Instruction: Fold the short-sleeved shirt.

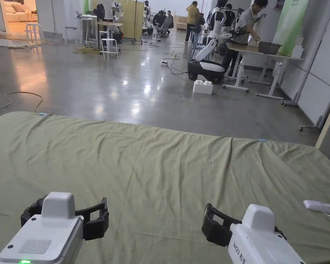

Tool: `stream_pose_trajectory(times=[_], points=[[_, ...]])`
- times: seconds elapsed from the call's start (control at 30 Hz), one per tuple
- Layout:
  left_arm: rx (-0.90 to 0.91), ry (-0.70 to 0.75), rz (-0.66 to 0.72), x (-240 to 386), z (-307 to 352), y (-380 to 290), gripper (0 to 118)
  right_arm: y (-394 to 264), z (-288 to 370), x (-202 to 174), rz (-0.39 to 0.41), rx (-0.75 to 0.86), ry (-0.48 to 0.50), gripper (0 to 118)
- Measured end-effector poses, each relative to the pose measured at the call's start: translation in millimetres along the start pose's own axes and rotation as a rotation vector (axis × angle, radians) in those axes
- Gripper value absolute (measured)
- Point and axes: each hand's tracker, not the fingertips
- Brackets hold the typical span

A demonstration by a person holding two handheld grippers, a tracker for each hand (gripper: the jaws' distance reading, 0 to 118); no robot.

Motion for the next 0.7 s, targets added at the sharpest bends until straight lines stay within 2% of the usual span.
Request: stream_pose_trajectory(times=[0.13,0.37,0.5,0.7], points=[[-0.012,-0.012,0.004,-1.2,0.6,-2.7,110,-1.1,-2.3,-1.7,-0.031,-0.024,-0.026,115],[-0.027,-0.04,-0.039,-2.6,2.9,-9.6,110,-1.1,-2.6,-6.2,-0.055,-0.05,-0.011,115],[-0.03,-0.041,-0.036,-4.1,3.5,-10.7,110,-0.9,-4.4,-4.0,-0.137,-0.09,-0.003,115],[-0.034,-0.051,-0.03,-3.6,2.5,-11.2,110,-5.0,-6.1,-4.7,-0.12,-0.094,-0.026,115]])
